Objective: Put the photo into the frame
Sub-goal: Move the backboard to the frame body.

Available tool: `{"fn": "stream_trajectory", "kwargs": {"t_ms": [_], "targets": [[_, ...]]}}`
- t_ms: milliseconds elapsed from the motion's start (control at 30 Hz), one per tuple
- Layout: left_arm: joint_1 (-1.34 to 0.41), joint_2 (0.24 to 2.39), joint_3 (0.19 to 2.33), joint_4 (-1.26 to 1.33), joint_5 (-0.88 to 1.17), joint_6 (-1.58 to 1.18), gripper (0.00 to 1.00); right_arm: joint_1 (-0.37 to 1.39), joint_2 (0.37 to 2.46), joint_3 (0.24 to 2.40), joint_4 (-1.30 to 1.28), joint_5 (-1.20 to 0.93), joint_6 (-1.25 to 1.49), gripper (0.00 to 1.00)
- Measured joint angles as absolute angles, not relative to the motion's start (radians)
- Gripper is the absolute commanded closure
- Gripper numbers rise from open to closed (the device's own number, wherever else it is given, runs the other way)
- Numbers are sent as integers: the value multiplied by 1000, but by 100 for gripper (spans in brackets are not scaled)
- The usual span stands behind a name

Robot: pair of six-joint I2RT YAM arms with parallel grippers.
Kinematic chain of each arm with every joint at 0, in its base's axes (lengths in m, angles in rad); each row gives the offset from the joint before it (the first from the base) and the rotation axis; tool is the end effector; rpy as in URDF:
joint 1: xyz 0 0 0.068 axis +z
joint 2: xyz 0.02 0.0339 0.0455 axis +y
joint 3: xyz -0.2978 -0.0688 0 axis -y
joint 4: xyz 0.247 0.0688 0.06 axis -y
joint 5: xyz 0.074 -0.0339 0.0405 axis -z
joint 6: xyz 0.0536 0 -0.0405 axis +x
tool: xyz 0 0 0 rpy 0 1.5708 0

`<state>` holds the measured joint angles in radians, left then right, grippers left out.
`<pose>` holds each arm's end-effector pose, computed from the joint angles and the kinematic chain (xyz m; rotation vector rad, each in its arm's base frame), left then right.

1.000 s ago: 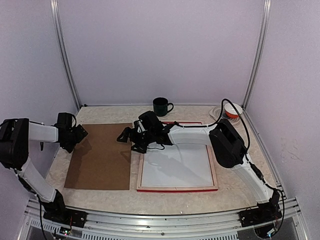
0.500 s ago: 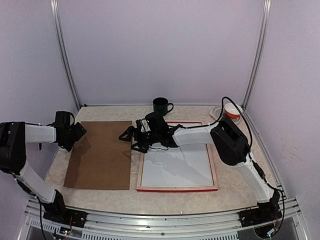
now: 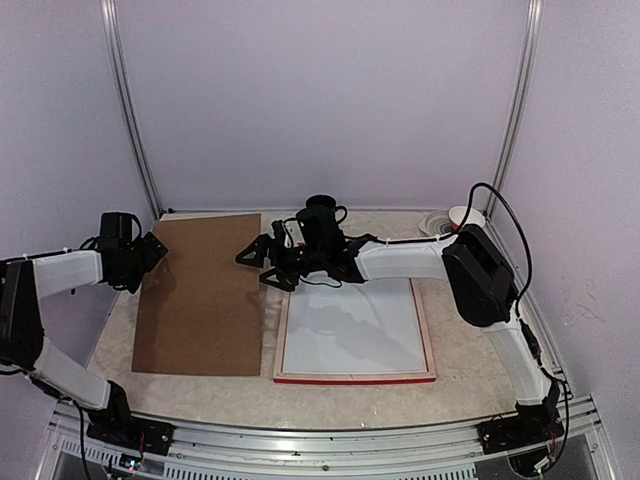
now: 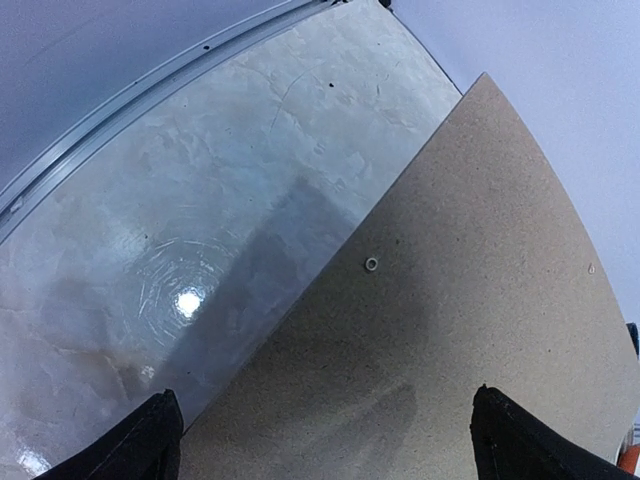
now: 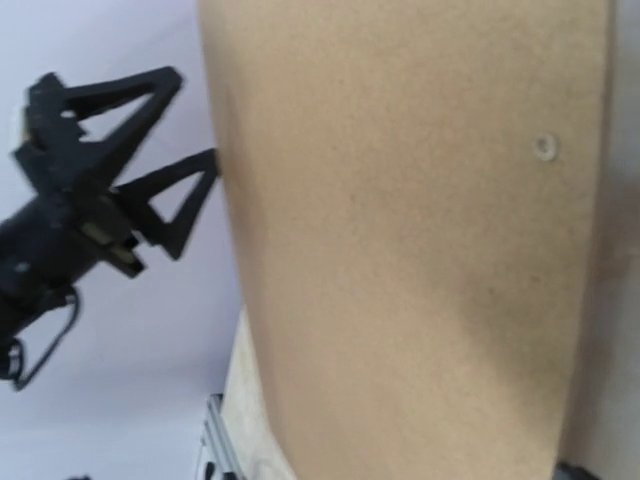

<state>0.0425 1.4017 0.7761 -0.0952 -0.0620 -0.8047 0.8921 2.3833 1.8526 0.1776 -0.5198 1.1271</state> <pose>0.3006 0.0161 0.2269 -0.9795 2.0935 -0.3225 0.3514 0.4781 0.2033 -0.1553 2.3567 1.6994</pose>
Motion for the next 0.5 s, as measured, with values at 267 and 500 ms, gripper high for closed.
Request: {"fn": "stream_trajectory", "kwargs": {"t_ms": [267, 500], "targets": [[5, 1378, 776, -102, -41, -836, 1, 892, 2228, 1760, 176, -515, 1085, 1], [-48, 1366, 777, -103, 4, -876, 1, 897, 2076, 1638, 272, -524, 1058, 1]]}}
